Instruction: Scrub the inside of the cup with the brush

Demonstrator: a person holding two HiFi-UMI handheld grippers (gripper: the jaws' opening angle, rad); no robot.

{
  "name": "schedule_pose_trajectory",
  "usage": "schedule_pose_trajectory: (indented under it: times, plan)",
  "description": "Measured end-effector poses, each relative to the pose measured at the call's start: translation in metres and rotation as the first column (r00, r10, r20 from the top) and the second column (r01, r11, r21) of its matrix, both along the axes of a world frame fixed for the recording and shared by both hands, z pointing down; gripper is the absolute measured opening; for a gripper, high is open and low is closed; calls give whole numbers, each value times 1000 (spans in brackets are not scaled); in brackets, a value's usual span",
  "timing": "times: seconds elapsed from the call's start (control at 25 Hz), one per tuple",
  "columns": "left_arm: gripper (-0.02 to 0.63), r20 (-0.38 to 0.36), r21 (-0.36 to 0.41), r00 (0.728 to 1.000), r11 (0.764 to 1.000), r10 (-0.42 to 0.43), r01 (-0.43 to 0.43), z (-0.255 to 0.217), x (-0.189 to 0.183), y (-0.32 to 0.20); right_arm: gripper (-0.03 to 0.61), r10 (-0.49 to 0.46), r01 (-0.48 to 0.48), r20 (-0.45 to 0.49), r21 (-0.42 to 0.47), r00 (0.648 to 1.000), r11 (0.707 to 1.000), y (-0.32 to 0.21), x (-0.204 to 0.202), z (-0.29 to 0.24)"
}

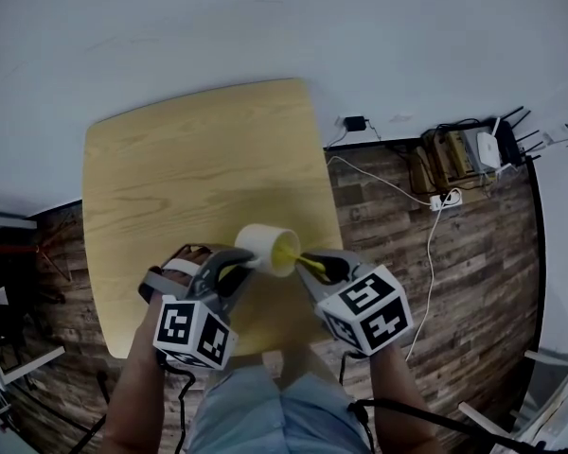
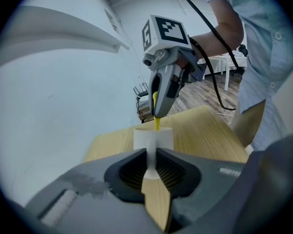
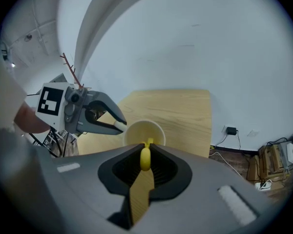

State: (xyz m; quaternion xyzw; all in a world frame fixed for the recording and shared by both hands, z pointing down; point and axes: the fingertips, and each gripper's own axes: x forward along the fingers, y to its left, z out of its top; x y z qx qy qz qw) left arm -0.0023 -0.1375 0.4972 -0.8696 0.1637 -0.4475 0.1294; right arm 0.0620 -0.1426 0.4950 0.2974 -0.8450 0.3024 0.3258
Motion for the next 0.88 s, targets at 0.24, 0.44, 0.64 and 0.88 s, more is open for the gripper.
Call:
schedule_pose_trajectory:
  times: [0.24, 0.44, 0.64, 0.88]
  plan:
    - [77, 9, 16, 1000, 1000, -3, 3, 2, 0, -1, 40, -19, 20, 29, -37, 999, 999, 16, -12, 3]
    - [77, 38, 30, 999, 999, 21, -22, 6, 0, -1, 40, -23, 25, 87, -20, 996, 999, 14, -24, -13]
    - [77, 39, 21, 999, 999, 29, -30, 8, 0, 4, 40, -20, 17, 90, 28, 996, 999, 2, -20, -27]
    - [77, 41, 20, 999, 999, 25, -26, 5, 0, 4, 40, 7, -11, 64, 59, 998, 998, -15, -2, -30]
